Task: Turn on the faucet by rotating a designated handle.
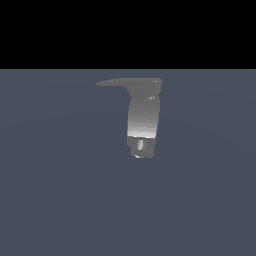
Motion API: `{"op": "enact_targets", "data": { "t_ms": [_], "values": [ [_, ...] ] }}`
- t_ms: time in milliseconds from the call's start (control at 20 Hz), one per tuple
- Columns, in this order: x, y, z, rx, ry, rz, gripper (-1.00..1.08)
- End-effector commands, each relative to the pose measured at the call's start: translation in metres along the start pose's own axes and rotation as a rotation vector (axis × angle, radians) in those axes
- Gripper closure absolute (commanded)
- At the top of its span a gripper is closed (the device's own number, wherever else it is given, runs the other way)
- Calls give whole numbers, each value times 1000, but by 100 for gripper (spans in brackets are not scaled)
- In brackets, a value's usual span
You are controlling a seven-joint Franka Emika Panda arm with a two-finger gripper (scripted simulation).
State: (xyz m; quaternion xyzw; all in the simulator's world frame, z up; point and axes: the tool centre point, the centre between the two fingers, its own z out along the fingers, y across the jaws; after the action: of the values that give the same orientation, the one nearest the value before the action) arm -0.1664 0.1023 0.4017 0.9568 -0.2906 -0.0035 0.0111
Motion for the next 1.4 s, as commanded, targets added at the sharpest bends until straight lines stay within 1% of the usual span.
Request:
{"op": "enact_targets", "data": {
  "t_ms": [0,700,1350],
  "values": [
    [6,-11,7,2,-1,57,108],
    [51,-62,45,11,-8,366,108],
    [106,-95,80,16,-11,653,108]
  ]
}}
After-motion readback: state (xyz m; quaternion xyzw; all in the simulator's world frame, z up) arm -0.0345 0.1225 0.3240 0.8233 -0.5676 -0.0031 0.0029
